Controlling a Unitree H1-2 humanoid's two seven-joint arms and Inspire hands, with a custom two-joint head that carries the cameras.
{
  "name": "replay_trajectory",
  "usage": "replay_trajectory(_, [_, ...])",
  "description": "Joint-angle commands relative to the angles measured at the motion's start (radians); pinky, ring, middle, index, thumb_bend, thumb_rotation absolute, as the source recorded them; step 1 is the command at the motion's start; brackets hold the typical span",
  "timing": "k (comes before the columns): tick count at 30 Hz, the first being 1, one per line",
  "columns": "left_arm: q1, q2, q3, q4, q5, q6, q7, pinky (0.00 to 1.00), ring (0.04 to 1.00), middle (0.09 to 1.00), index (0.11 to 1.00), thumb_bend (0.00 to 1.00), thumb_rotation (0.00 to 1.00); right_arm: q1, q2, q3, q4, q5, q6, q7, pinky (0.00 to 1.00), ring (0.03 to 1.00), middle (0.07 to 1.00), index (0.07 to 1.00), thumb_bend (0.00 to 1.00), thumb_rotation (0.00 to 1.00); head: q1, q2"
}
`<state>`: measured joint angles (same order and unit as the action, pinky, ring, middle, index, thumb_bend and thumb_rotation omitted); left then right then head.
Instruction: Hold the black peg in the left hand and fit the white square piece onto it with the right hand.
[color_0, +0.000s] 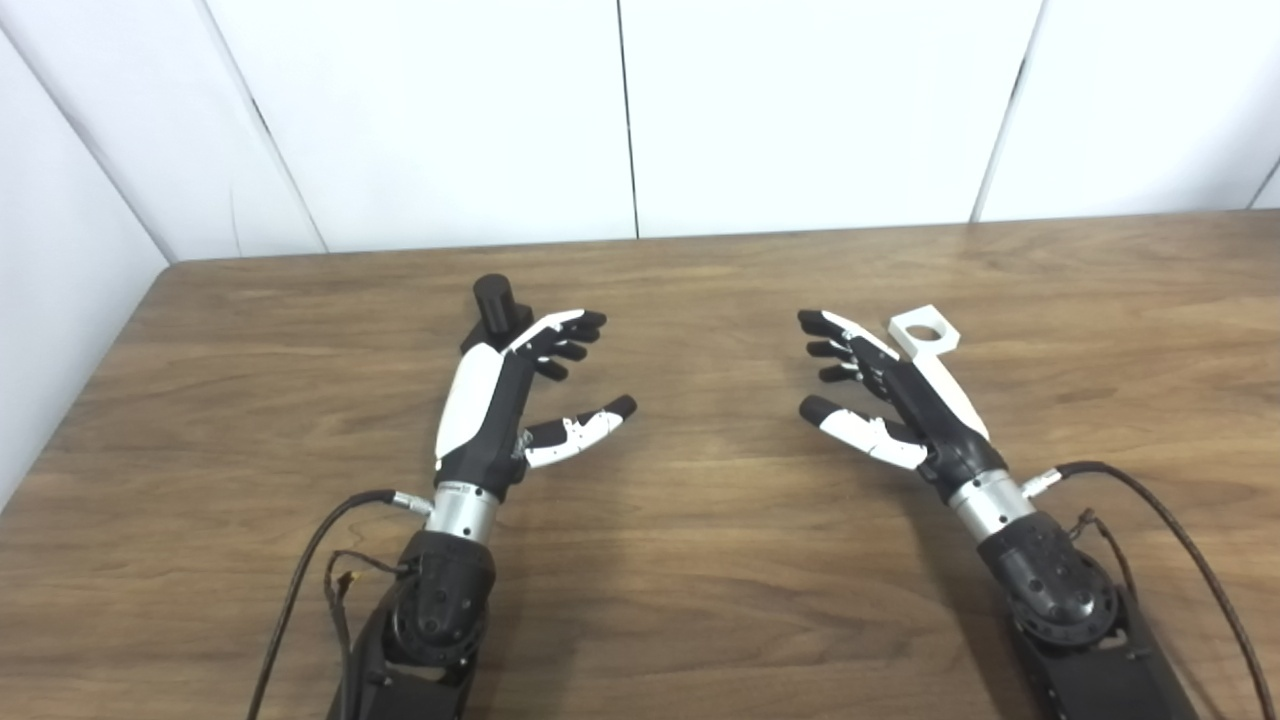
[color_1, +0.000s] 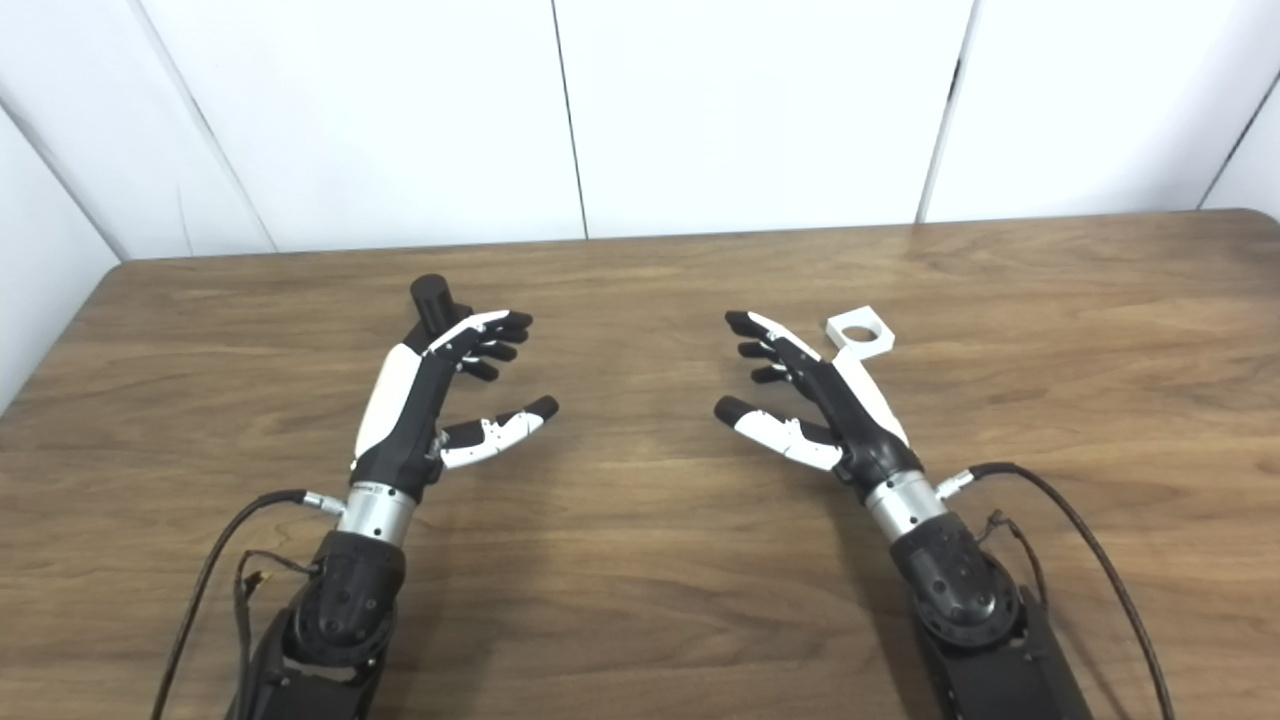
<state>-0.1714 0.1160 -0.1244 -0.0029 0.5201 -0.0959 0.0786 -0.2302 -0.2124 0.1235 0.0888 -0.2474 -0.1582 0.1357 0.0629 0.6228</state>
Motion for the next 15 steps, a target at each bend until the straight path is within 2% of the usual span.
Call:
replay_trajectory(1, [-0.044,-0.003,-0.003,-0.020,0.020,-0.007,0.025,0.60,0.698,0.747,0.752,0.60,0.28,-0.039,-0.001,-0.012,-0.022,0.013,-0.039,-0.015,0.77,0.857,0.898,0.890,0.74,0.74,0.004,0.002])
replay_trajectory(9, [-0.042,-0.019,-0.005,-0.010,0.025,-0.002,0.026,0.59,0.691,0.741,0.751,0.59,0.28,-0.033,-0.005,-0.022,-0.008,0.031,-0.054,-0.013,0.77,0.855,0.901,0.893,0.72,0.71,0.028,0.000])
replay_trajectory(14, [-0.048,-0.043,-0.023,0.012,0.039,-0.004,0.035,0.60,0.702,0.752,0.760,0.58,0.30,-0.028,-0.027,-0.037,0.004,0.053,-0.089,-0.008,0.77,0.855,0.901,0.894,0.69,0.70,0.199,-0.027])
replay_trajectory(15, [-0.050,-0.048,-0.029,0.018,0.045,-0.006,0.039,0.60,0.700,0.753,0.762,0.58,0.31,-0.028,-0.030,-0.041,0.007,0.060,-0.094,-0.008,0.77,0.855,0.899,0.892,0.69,0.69,0.209,-0.028])
